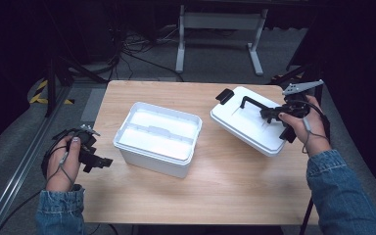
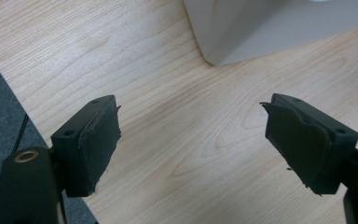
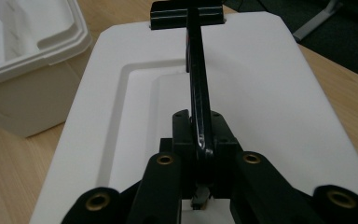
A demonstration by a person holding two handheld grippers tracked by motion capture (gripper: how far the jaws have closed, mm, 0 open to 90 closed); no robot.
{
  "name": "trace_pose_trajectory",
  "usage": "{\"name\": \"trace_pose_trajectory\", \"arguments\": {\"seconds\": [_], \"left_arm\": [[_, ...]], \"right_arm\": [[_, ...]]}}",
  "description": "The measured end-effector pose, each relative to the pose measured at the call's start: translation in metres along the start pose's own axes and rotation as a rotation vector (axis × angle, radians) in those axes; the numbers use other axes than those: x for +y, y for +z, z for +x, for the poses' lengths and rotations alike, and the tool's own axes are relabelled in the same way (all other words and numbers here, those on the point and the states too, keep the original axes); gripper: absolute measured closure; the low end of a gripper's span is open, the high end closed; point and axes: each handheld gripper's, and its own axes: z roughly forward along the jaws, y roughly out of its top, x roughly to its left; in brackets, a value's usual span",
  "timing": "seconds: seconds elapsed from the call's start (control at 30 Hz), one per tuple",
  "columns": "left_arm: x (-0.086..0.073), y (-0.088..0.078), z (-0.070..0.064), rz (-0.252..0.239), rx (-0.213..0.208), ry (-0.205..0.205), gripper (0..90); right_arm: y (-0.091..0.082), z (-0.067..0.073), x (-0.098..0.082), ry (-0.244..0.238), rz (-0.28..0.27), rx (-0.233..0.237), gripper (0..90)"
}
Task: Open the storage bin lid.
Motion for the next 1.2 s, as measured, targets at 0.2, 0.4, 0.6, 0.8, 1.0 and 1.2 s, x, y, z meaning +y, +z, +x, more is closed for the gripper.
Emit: {"name": "trace_pose_trajectory", "arguments": {"seconds": [0.2,0.4,0.6,0.8,1.0,1.2], "left_arm": [[0.001,0.001,0.000,-0.002,0.000,-0.002,18.3],[0.002,0.002,0.000,0.006,0.004,0.007,18.3],[0.002,0.003,-0.001,0.007,0.000,0.007,18.3],[0.003,0.003,-0.001,0.010,-0.002,0.010,18.2],[0.003,0.004,-0.001,0.010,-0.001,0.014,18.3],[0.003,0.004,-0.002,0.017,-0.005,0.010,18.3]], "right_arm": [[0.015,-0.011,-0.024,0.030,0.018,0.001,85.1],[0.027,-0.018,-0.042,0.051,0.035,-0.002,85.1],[0.038,-0.024,-0.058,0.071,0.047,-0.009,85.1],[0.045,-0.027,-0.068,0.084,0.053,-0.010,85.1],[0.052,-0.030,-0.080,0.095,0.056,-0.003,85.1],[0.056,-0.032,-0.087,0.115,0.053,0.004,84.9]]}}
